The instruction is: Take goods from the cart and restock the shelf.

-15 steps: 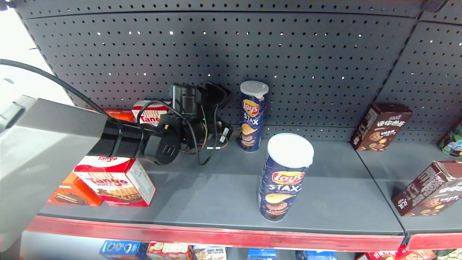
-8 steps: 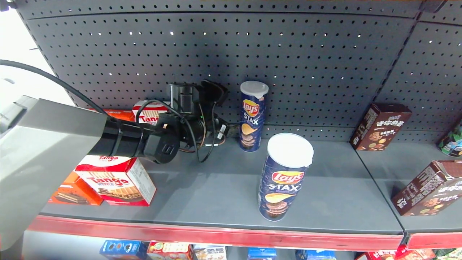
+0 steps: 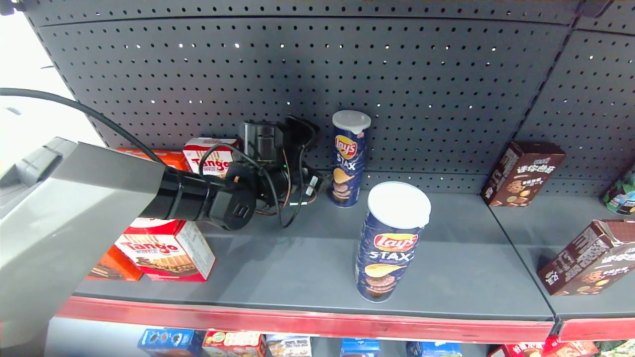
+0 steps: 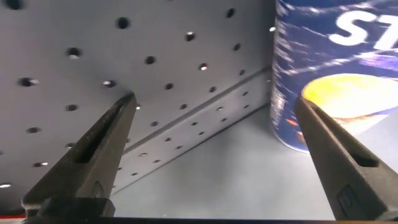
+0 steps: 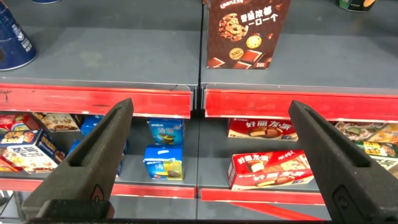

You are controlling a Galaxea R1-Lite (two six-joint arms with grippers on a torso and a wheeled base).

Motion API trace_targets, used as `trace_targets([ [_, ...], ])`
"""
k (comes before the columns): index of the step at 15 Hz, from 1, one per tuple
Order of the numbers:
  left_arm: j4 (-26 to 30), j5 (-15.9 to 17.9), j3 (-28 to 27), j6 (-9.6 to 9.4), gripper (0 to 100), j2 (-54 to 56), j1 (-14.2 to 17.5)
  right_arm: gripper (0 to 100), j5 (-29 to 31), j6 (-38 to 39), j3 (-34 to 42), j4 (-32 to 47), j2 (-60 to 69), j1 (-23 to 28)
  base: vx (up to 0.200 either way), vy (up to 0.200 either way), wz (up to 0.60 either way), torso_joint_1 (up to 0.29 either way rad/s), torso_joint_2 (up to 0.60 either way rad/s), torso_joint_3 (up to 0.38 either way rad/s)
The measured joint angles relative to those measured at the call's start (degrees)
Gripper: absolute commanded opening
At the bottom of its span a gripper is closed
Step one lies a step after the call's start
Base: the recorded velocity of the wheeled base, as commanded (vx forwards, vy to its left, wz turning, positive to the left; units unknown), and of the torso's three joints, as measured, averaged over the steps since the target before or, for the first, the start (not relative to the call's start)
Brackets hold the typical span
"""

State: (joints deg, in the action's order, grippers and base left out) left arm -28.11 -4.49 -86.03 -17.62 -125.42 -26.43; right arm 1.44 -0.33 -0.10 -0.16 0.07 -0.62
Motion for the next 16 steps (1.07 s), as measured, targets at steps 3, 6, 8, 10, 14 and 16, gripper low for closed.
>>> trace_targets([
  [3, -0.1, -0.2, 0.3, 0.95, 100, 0.0, -1.2, 100, 0.0, 0.0, 0.0, 0.0, 0.0, 0.0, 0.0, 0.0, 0.0, 0.0, 0.0, 0.0],
  [6, -0.3, -1.0, 0.5, 1.19, 100, 0.4, -2.6, 100, 0.0, 0.0, 0.0, 0.0, 0.0, 0.0, 0.0, 0.0, 0.0, 0.0, 0.0, 0.0],
  [8, -1.2, -2.2, 1.3, 1.3, 100, 1.6, -3.3, 100, 0.0, 0.0, 0.0, 0.0, 0.0, 0.0, 0.0, 0.0, 0.0, 0.0, 0.0, 0.0],
  [10, -3.1, -5.7, 3.2, 1.56, 100, 3.8, -3.8, 100, 0.0, 0.0, 0.0, 0.0, 0.0, 0.0, 0.0, 0.0, 0.0, 0.0, 0.0, 0.0],
  [14, -5.9, -8.9, 6.8, 2.46, 100, 6.0, -3.4, 100, 0.0, 0.0, 0.0, 0.0, 0.0, 0.0, 0.0, 0.0, 0.0, 0.0, 0.0, 0.0],
  [16, -6.1, -10.5, 7.0, 2.38, 100, 6.1, -3.3, 100, 0.0, 0.0, 0.0, 0.0, 0.0, 0.0, 0.0, 0.0, 0.0, 0.0, 0.0, 0.0],
])
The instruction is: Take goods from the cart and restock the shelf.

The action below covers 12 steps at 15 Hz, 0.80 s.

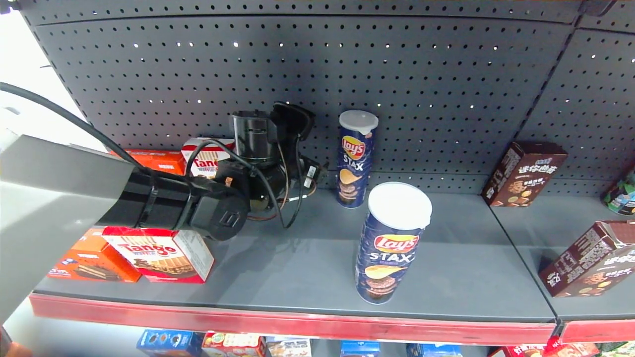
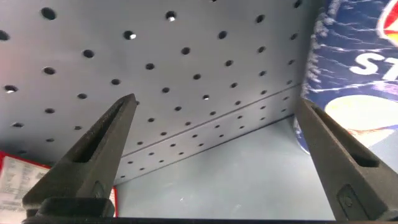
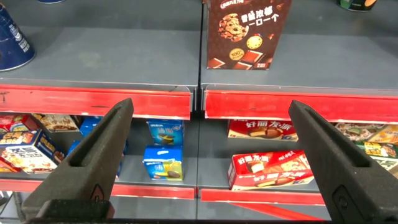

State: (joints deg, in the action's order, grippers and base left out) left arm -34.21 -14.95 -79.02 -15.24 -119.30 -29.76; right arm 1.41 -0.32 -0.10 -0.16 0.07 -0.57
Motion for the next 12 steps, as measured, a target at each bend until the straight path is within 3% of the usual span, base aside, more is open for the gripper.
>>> trace_targets([
  [3, -1.7, -2.3, -0.4, -0.26, 100, -1.6, -0.2, 100, 0.0, 0.0, 0.0, 0.0, 0.0, 0.0, 0.0, 0.0, 0.0, 0.0, 0.0, 0.0],
  [12, -1.3, -2.5, -2.2, 0.02, 100, -5.6, -1.9, 100, 0.0, 0.0, 0.0, 0.0, 0.0, 0.0, 0.0, 0.0, 0.0, 0.0, 0.0, 0.0],
])
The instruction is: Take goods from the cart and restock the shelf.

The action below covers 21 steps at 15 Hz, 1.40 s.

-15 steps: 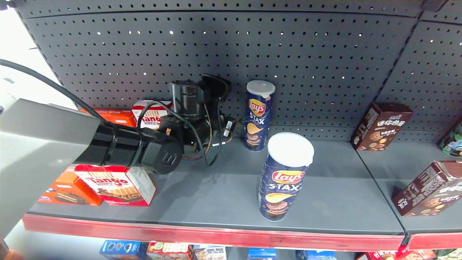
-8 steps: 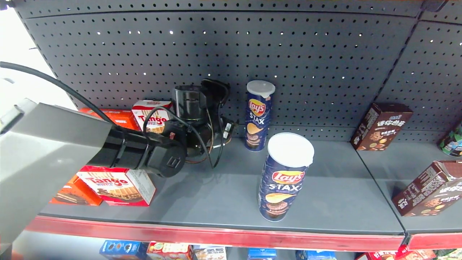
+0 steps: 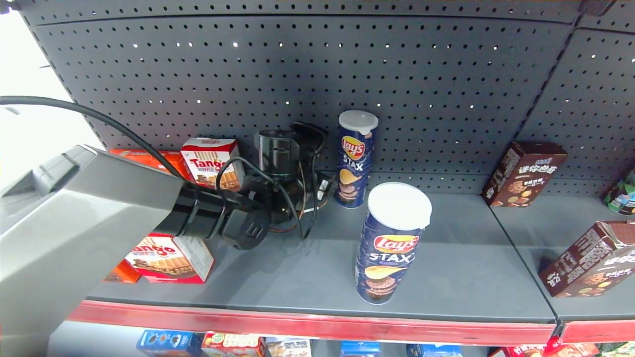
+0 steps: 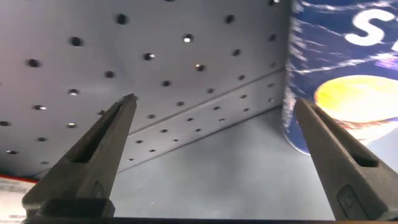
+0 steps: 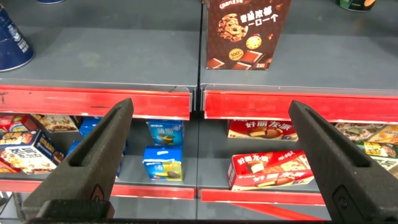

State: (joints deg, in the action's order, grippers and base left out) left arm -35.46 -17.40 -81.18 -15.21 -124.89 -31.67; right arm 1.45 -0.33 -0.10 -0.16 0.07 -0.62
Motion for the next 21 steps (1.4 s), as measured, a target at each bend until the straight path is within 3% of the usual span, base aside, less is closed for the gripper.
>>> trace_targets([
  [17, 0.2, -0.5, -0.8, 1.34, 100, -0.4, -3.8, 100, 0.0, 0.0, 0.0, 0.0, 0.0, 0.0, 0.0, 0.0, 0.0, 0.0, 0.0, 0.0],
  [21, 4.8, -0.8, -0.1, 0.83, 100, 6.2, -4.1, 100, 0.0, 0.0, 0.0, 0.0, 0.0, 0.0, 0.0, 0.0, 0.0, 0.0, 0.0, 0.0],
])
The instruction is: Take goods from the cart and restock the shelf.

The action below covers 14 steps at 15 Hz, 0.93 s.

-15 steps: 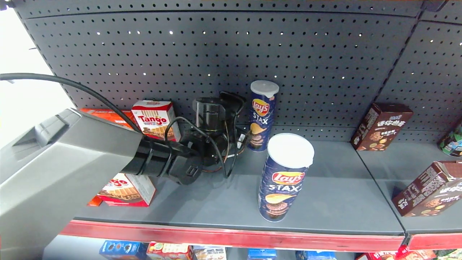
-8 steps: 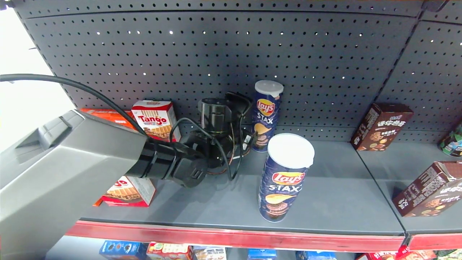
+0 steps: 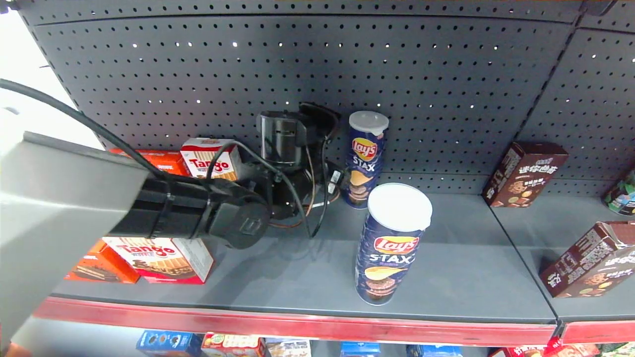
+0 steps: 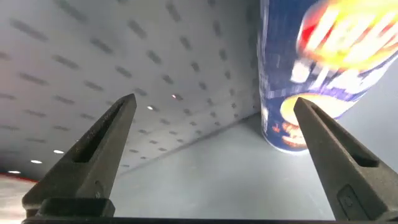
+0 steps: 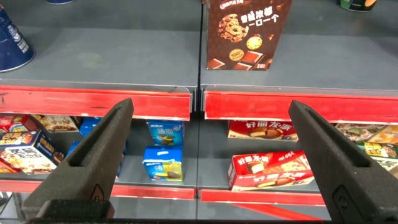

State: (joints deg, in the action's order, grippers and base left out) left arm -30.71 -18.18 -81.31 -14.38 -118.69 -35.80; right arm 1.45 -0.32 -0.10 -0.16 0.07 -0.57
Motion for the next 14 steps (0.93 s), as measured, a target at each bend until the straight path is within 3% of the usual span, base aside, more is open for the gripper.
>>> trace_targets([
  [3, 2.3, 0.0, 2.6, -0.26, 100, 7.7, -0.4, 100, 0.0, 0.0, 0.0, 0.0, 0.0, 0.0, 0.0, 0.0, 0.0, 0.0, 0.0, 0.0],
  [6, 2.6, -1.0, 9.5, -0.28, 100, 18.5, -1.5, 100, 0.0, 0.0, 0.0, 0.0, 0.0, 0.0, 0.0, 0.0, 0.0, 0.0, 0.0, 0.0],
  [10, 3.9, -3.9, 24.0, -0.41, 100, 37.4, -2.9, 100, 0.0, 0.0, 0.0, 0.0, 0.0, 0.0, 0.0, 0.0, 0.0, 0.0, 0.0, 0.0],
  [14, 10.4, -5.8, 37.3, -0.39, 100, 57.5, -3.0, 100, 0.0, 0.0, 0.0, 0.0, 0.0, 0.0, 0.0, 0.0, 0.0, 0.0, 0.0, 0.0],
])
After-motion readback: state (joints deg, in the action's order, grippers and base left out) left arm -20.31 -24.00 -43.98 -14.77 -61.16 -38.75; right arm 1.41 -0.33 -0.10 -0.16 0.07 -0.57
